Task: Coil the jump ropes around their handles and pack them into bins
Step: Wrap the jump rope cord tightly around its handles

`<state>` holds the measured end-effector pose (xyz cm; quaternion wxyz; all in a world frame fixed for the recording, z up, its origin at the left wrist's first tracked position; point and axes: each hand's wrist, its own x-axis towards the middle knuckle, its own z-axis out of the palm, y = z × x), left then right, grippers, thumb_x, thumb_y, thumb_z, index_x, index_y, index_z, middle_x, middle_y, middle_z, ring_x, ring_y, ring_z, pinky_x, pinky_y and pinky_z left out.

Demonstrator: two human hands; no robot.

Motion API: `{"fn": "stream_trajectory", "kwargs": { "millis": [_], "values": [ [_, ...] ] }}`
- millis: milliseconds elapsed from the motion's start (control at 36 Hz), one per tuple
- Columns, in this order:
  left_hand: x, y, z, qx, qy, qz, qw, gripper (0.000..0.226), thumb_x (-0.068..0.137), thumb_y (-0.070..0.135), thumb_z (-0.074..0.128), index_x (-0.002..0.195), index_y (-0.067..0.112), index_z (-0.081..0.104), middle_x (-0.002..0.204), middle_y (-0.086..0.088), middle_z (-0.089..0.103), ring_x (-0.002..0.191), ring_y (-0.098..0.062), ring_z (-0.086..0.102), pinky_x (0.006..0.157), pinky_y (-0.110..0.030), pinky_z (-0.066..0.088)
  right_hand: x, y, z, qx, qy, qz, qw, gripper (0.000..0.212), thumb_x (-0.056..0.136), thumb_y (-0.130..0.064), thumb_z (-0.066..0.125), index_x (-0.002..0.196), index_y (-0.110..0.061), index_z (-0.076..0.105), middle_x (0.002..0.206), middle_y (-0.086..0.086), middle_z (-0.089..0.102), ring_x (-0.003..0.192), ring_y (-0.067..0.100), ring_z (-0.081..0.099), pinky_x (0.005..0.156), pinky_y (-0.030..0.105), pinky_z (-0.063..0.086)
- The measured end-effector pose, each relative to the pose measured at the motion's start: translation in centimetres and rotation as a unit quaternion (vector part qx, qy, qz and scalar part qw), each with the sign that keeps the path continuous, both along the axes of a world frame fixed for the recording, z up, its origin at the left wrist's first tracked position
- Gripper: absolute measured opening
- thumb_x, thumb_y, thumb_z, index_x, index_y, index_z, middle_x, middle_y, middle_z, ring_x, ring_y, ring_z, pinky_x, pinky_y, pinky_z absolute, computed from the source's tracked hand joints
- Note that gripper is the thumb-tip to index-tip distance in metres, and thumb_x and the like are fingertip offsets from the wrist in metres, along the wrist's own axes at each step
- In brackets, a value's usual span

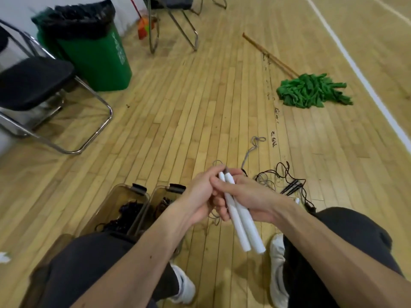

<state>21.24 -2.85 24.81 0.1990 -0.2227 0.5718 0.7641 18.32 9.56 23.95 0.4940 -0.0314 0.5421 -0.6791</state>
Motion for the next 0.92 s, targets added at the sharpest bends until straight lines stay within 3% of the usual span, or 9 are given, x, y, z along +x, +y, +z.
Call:
{"fn": "stream_trajectory", "kwargs": {
  "millis": [111,222,333,472,639,694,750,833,917],
  "values": [
    [-0.8,-1.0,0.4,0.022,0.015,-0.016,1.000,0.033,0.104,0.028,0.046,0.107,0.011,0.074,0.072,0.001,0.072,0.052,-0.007,0.061,0.048,-0.021,0.049,-0.9,-1.3,0.0,-0.005,-0.056,-0.044,0.997,0.039,0.078,-0.048,0.066,0.076,-0.011,0.054,0.054,0.004,0.044,0.042,0.016,0.048,0.043,0.024,0.046],
    [-1.0,-2.1,-0.1,0.046,0.011,-0.001,0.999,0.031,0.103,0.028,0.050,0.109,0.006,0.071,0.062,0.001,0.067,0.044,-0.009,0.055,0.041,-0.020,0.046,-1.5,-2.6,-0.5,0.004,-0.081,-0.020,0.997,0.052,0.064,-0.060,0.069,0.073,-0.012,0.052,0.050,0.001,0.042,0.038,0.013,0.047,0.040,0.021,0.045],
    [-1.4,-3.4,-1.2,-0.048,0.045,0.023,0.998,0.030,0.101,0.033,0.056,0.098,0.010,0.075,0.092,-0.010,0.071,0.054,-0.009,0.057,0.049,-0.023,0.043,-1.7,-3.5,-1.1,-0.013,-0.089,0.015,0.996,0.045,0.076,-0.055,0.068,0.072,-0.012,0.056,0.053,0.002,0.047,0.043,0.015,0.051,0.044,0.024,0.048],
    [-2.6,-5.9,-1.2,-0.112,0.074,0.084,0.987,0.031,0.101,0.031,0.053,0.083,0.014,0.071,0.088,-0.007,0.065,0.071,-0.012,0.064,0.061,-0.026,0.048,-1.5,-3.7,-1.5,-0.029,-0.078,0.073,0.994,0.021,0.093,-0.031,0.061,0.089,-0.012,0.053,0.060,0.002,0.044,0.049,0.016,0.050,0.048,0.027,0.048],
    [-2.9,-6.2,-1.8,-0.163,0.086,0.098,0.978,0.031,0.101,0.030,0.054,0.085,0.010,0.072,0.082,-0.005,0.066,0.073,-0.013,0.065,0.067,-0.029,0.052,-1.7,-2.7,-1.3,0.000,-0.060,0.093,0.994,0.019,0.090,-0.027,0.062,0.095,-0.010,0.055,0.062,0.000,0.044,0.050,0.012,0.045,0.048,0.022,0.041],
    [-3.1,-6.3,-1.8,-0.168,0.086,0.104,0.977,0.031,0.101,0.028,0.054,0.083,0.010,0.071,0.079,-0.004,0.066,0.071,-0.011,0.065,0.073,-0.031,0.053,-1.6,-2.3,-1.5,0.007,-0.062,0.088,0.994,0.019,0.089,-0.028,0.062,0.096,-0.010,0.056,0.061,-0.002,0.041,0.046,0.008,0.038,0.046,0.019,0.034],
    [-3.1,-6.1,-1.8,-0.193,0.081,0.094,0.973,0.036,0.101,0.034,0.055,0.083,0.007,0.071,0.076,-0.009,0.065,0.073,-0.018,0.064,0.073,-0.037,0.055,-1.6,-2.1,-1.7,0.016,-0.060,0.077,0.995,0.021,0.089,-0.030,0.061,0.094,-0.010,0.056,0.060,-0.005,0.035,0.043,0.005,0.029,0.042,0.017,0.028],
    [-2.9,-6.1,-2.1,-0.390,0.094,0.050,0.914,0.062,0.093,0.061,0.055,0.083,0.001,0.068,0.075,-0.018,0.069,0.070,-0.031,0.068,0.069,-0.045,0.056,-1.8,-1.5,-1.5,0.027,-0.056,0.064,0.996,0.022,0.088,-0.032,0.060,0.092,-0.011,0.055,0.060,-0.005,0.031,0.042,0.004,0.025,0.038,0.015,0.025],
    [-3.0,-6.8,-1.8,-0.526,0.151,0.090,0.832,0.052,0.090,0.065,0.055,0.090,0.013,0.057,0.083,-0.001,0.061,0.079,-0.021,0.058,0.066,-0.035,0.043,-2.1,-0.5,-0.8,0.037,-0.051,0.073,0.995,0.025,0.088,-0.034,0.058,0.091,-0.010,0.056,0.059,-0.005,0.031,0.041,0.003,0.025,0.037,0.015,0.023]
  ]
}}
